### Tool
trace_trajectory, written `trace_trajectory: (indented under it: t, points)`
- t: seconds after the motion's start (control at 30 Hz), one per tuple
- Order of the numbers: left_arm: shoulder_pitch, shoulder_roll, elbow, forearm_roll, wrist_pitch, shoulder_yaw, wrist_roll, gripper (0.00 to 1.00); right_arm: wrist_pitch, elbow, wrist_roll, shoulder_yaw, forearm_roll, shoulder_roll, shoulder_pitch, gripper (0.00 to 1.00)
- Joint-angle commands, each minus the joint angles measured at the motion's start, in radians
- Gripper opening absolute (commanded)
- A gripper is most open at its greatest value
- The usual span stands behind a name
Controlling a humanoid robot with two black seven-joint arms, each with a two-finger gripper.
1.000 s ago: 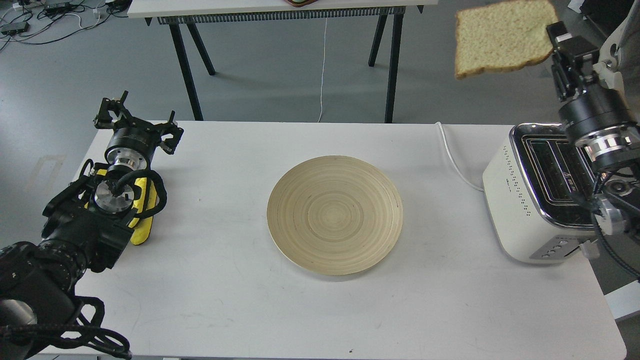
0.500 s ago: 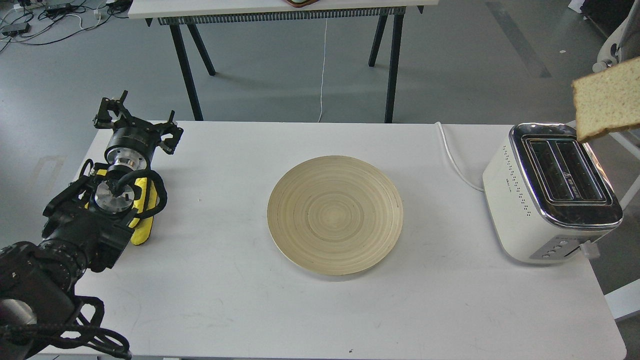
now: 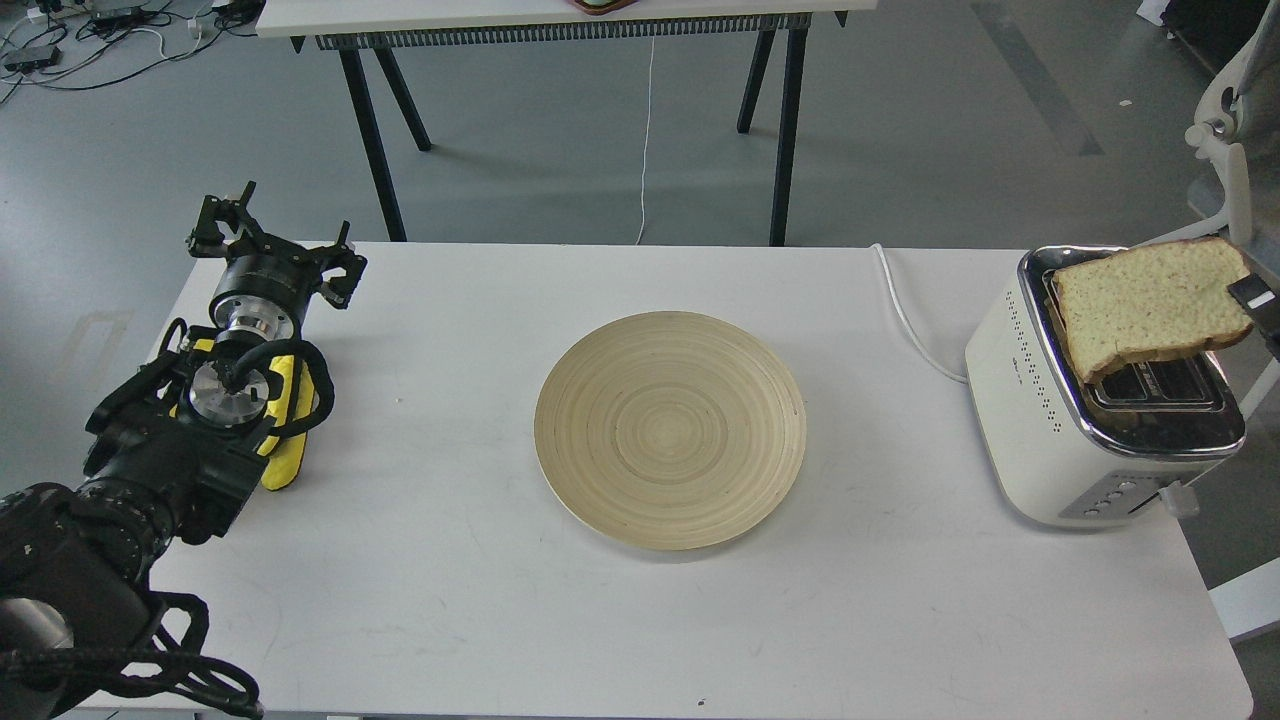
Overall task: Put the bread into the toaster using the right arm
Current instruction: 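Bring the held bread over the toaster slot with the right gripper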
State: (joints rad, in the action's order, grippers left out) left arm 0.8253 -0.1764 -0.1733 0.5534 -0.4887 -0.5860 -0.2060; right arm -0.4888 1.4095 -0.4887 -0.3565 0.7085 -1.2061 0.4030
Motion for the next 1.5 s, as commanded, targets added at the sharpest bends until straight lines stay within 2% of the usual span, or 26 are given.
trace_trajectory:
  t: [0.0, 0.6, 1.2, 1.33, 1.47]
  points:
    - [0.0, 0.0, 0.0, -0.001, 0.0, 0.0, -0.001, 1.0, 0.0, 0.0, 0.0, -0.021, -0.006, -0.004, 0.002, 0.0]
    - [0.0, 0.0, 0.0, 0.0, 0.0, 0.0, 0.0, 1.0, 0.0, -0.067, 0.0, -0.036, -0.018, -0.024, 0.0, 0.0]
    - [0.0, 0.0, 0.0, 0.0, 0.0, 0.0, -0.001, 1.0, 0.0, -0.058, 0.0, -0.022, -0.015, -0.006, -0.003, 0.01]
    - [0.0, 0.0, 0.0, -0.001, 0.0, 0.0, -0.001, 1.0, 0.0, -0.057, 0.0, 0.005, -0.014, -0.004, 0.003, 0.04]
    - [0.0, 0.0, 0.0, 0.0, 0.0, 0.0, -0.001, 1.0, 0.0, -0.057, 0.0, 0.011, -0.007, 0.036, 0.007, 0.13]
